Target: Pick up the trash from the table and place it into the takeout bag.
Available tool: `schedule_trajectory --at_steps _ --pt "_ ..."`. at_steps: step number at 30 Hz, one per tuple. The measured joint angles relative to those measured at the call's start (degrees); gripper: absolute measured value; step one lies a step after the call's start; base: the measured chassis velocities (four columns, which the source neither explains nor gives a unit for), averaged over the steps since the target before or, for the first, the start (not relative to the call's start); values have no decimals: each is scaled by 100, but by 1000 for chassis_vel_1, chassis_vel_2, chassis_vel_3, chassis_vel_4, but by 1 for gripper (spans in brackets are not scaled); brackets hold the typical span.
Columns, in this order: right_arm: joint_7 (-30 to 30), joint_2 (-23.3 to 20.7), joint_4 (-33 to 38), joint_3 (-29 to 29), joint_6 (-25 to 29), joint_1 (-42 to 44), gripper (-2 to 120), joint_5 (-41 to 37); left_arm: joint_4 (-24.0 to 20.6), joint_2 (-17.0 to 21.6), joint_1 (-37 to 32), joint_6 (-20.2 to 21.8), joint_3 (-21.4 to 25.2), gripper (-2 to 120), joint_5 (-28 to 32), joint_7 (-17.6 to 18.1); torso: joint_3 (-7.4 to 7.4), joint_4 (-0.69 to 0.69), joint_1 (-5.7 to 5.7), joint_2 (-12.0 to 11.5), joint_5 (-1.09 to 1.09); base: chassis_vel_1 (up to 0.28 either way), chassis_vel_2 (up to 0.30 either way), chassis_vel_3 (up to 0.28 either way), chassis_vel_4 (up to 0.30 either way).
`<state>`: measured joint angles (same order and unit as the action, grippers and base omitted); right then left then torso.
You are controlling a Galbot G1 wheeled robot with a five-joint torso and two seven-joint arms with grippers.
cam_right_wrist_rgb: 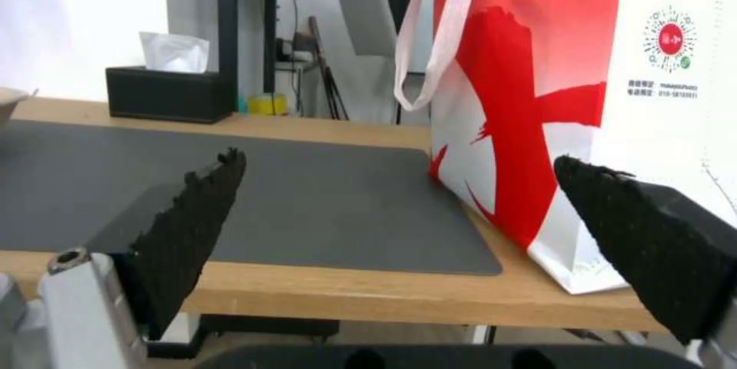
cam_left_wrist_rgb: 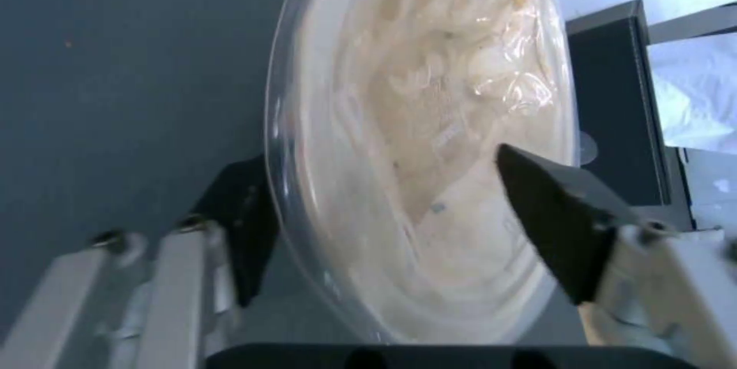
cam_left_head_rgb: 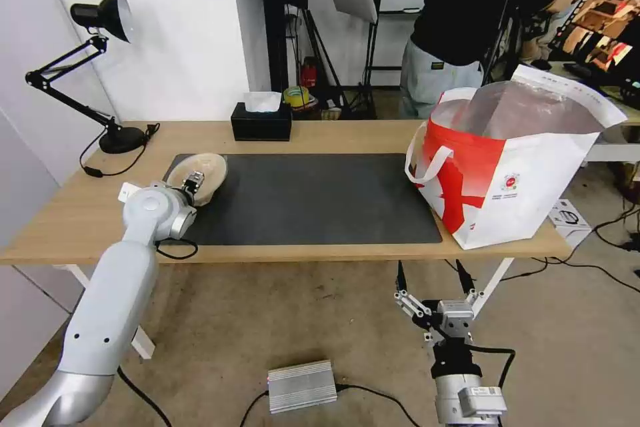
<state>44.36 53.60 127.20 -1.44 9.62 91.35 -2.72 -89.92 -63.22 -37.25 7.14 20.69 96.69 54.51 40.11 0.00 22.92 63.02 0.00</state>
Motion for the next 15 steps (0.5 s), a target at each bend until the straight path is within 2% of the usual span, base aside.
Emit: schedule_trajectory --at_steps 1,4,6,8,10,13,15 --pt "0 0 0 0 0 0 100 0 0 0 0 0 0 69 0 0 0 0 0 0 0 0 0 0 0" --pt "0 0 0 0 0 0 100 0 -30 14 -31 -6 -1 52 -7 0 0 0 0 0 0 0 0 0 0" --pt "0 0 0 0 0 0 100 0 -35 17 -52 -6 -1 49 -27 -1 0 0 0 0 0 0 0 0 0" --pt "0 0 0 0 0 0 100 0 -65 20 -107 -6 2 38 -51 -7 0 0 0 0 -1 0 0 0 0" --pt "0 0 0 0 0 0 100 0 -82 22 -123 -6 8 35 -57 -11 0 0 0 0 -1 0 0 0 0" --pt "0 0 0 0 0 0 100 0 -147 34 -172 -6 19 20 -87 -23 0 0 0 0 0 0 0 0 0" --pt "0 0 0 0 0 0 100 0 -159 35 -174 -6 18 17 -107 -23 0 0 0 0 0 0 0 0 0"
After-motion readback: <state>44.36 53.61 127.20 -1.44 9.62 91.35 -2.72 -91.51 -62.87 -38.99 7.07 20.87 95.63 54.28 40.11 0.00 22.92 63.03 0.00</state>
